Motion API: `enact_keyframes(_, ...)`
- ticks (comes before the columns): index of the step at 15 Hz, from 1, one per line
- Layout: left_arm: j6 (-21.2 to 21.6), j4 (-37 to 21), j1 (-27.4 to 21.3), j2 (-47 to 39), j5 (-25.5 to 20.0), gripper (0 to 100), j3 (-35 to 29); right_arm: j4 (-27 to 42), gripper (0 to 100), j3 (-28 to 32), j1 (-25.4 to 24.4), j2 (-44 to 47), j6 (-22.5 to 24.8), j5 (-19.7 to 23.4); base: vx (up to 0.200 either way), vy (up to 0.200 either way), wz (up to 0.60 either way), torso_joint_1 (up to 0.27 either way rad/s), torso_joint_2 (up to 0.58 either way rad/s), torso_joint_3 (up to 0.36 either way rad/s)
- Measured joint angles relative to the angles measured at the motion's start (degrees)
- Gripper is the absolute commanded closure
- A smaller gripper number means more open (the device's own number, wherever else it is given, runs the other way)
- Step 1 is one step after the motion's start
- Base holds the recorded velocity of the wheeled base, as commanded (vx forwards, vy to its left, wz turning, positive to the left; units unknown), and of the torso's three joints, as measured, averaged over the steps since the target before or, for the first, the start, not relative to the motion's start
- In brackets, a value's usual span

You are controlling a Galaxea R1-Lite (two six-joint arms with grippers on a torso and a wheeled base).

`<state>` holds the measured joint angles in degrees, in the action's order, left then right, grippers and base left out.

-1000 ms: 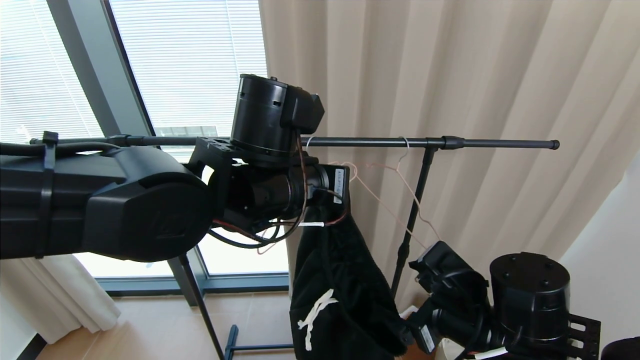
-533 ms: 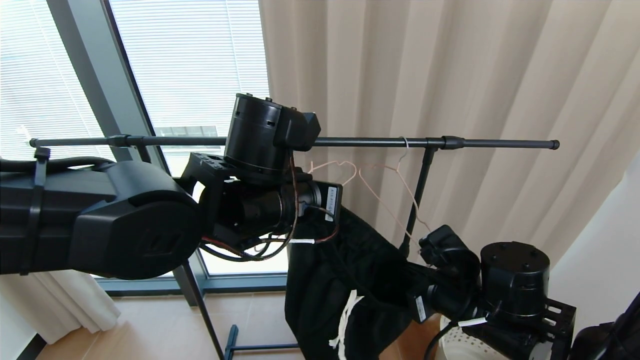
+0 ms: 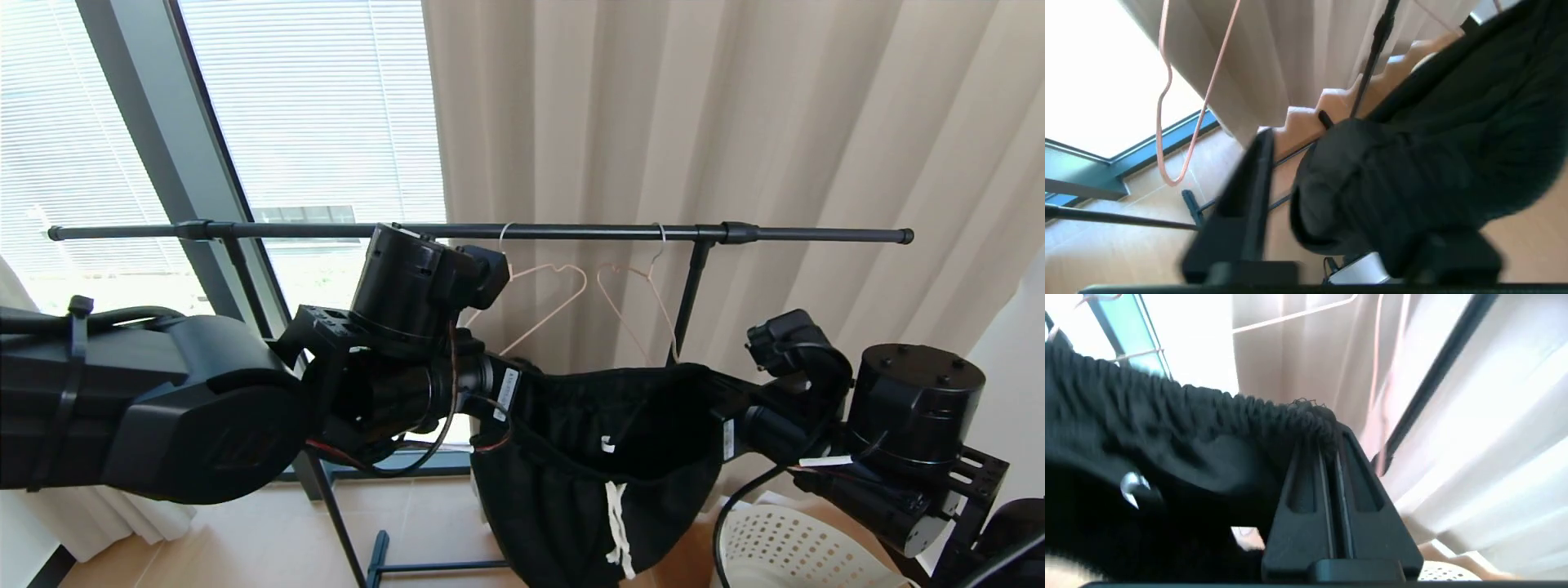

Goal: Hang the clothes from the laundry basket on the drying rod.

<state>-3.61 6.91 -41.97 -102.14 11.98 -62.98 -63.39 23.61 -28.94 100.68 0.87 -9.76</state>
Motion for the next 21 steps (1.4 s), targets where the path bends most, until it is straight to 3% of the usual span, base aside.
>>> enact_keyframes(3, 1.5, 0.6, 0.5, 3.6, -2.3, 0, 4.9, 0.2, 100, 1.5, 2.3, -0.8, 0.3, -0.1, 0.000, 0.000, 0.00, 0.000, 0.00, 0.000)
enact_keyframes(4, 2.7, 0.7, 1.4, 5.0, -5.0, 0, 6.6, 0.2, 100, 1.8, 2.7, -0.9, 0.3, -0.3, 0.000, 0.000, 0.00, 0.000, 0.00, 0.000)
enact_keyframes(7, 7.6, 0.6, 7.3, 10.2, -19.9, 0, 10.8, 0.0, 100, 2.2, 2.9, -1.3, 2.3, -4.6, 0.000, 0.000, 0.00, 0.000, 0.00, 0.000)
enact_keyframes(9, 9.4, 0.9, 11.5, 11.5, -22.7, 0, 11.3, 0.0, 100, 1.5, 2.2, -2.8, 4.8, -6.2, 0.000, 0.000, 0.00, 0.000, 0.00, 0.000)
enact_keyframes(12, 10.1, 2.4, 14.6, 8.0, -20.3, 0, 8.1, 0.0, 100, -1.2, -0.1, -7.0, 9.8, -8.2, 0.000, 0.000, 0.00, 0.000, 0.00, 0.000)
enact_keyframes(16, 10.4, 6.0, 16.6, -2.9, -15.9, 0, -1.3, 0.1, 100, -6.0, -3.4, -13.3, 15.1, -9.2, 0.000, 0.000, 0.00, 0.000, 0.00, 0.000)
enact_keyframes(21, 10.2, 7.6, 17.4, -15.9, -11.9, 0, -13.2, 0.1, 100, -7.7, -6.9, -16.1, 16.0, -10.0, 0.000, 0.000, 0.00, 0.000, 0.00, 0.000)
